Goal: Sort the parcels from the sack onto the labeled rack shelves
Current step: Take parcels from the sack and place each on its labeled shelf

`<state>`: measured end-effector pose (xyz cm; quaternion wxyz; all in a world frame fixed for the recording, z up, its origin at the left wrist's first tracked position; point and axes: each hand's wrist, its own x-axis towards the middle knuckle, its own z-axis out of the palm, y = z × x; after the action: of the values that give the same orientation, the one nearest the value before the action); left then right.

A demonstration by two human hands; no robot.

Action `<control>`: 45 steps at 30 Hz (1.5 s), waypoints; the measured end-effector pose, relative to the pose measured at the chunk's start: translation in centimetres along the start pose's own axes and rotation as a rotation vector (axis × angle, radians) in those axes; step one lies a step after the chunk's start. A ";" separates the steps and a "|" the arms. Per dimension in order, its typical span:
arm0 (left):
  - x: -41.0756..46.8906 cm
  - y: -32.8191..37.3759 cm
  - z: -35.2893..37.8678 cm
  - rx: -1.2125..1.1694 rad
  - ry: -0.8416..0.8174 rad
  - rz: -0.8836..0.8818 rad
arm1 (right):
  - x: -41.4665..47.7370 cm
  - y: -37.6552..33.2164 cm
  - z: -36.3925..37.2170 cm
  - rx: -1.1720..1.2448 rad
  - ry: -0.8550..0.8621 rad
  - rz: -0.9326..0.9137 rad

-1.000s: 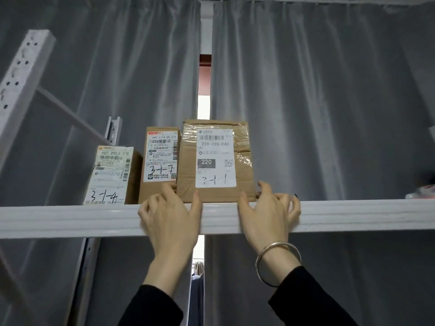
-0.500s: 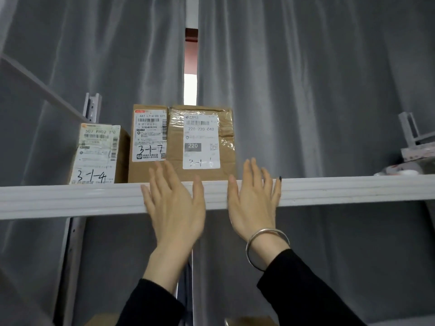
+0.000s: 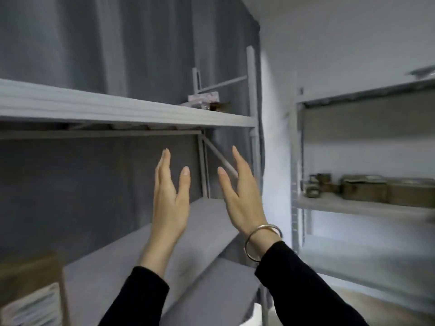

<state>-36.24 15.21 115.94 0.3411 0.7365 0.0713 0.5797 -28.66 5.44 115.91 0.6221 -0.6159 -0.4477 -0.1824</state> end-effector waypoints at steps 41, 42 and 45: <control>-58.7 -33.3 57.2 0.015 -0.993 -0.738 | -47.3 67.0 -31.5 -0.347 0.037 1.084; -61.2 -34.7 57.2 0.028 -1.013 -0.773 | -49.5 68.6 -31.2 -0.348 0.031 1.108; -68.4 -38.6 56.9 0.062 -1.074 -0.825 | -56.3 73.0 -30.0 -0.337 -0.001 1.159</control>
<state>4.55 -13.69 32.85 0.5010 0.8444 0.1838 -0.0465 8.17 -27.97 32.62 0.5137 -0.8498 -0.0044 0.1182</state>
